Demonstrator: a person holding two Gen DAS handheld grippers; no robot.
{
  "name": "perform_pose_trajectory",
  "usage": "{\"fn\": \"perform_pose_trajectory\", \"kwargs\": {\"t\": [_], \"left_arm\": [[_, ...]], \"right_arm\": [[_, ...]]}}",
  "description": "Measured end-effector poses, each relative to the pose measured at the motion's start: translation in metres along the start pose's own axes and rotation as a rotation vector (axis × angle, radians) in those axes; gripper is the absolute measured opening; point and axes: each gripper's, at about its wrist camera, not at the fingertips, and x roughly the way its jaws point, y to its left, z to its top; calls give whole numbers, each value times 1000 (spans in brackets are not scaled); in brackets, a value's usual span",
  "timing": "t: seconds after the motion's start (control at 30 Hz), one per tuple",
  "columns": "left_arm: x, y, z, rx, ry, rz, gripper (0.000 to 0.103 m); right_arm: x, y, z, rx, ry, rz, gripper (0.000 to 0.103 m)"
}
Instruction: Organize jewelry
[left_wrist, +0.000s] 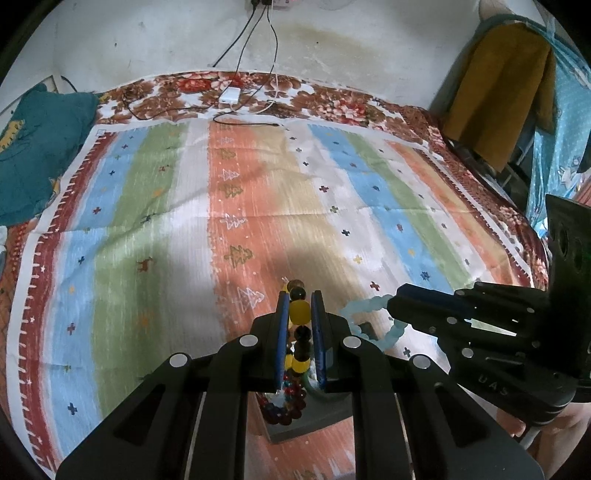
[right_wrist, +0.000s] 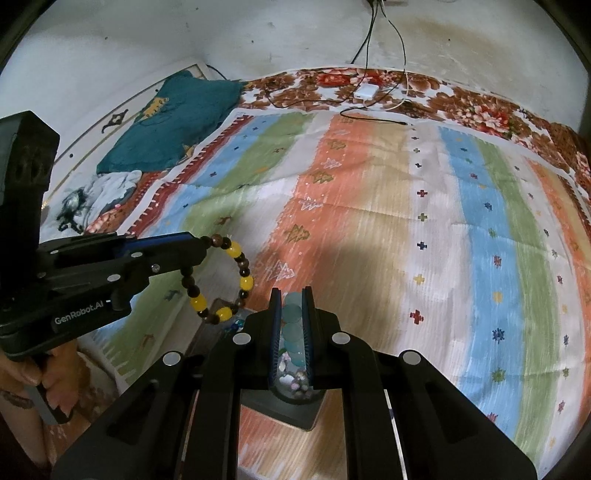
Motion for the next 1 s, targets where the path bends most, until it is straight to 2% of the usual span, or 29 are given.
{"fn": "perform_pose_trajectory", "kwargs": {"t": [0.6, 0.63, 0.67, 0.7, 0.73, 0.9, 1.0], "left_arm": [[2, -7, -34, -21, 49, -5, 12], [3, -6, -35, -32, 55, -3, 16], [3, -5, -37, -37, 61, 5, 26], [3, -4, -38, -38, 59, 15, 29], [2, -3, -40, -39, 56, 23, 31], [0, 1, -48, -44, 66, 45, 35], [-1, 0, -54, -31, 68, 57, 43]], "right_arm": [[1, 13, -23, -33, 45, 30, 12], [2, 13, -25, -32, 46, 26, 13], [2, 13, -26, -33, 48, 22, 17], [2, 14, -26, -31, 46, 18, 23], [1, 13, -26, -23, 39, 13, 37], [-4, 7, -33, -5, 31, -4, 41], [-6, 5, -38, -4, 31, -14, 47]]}}
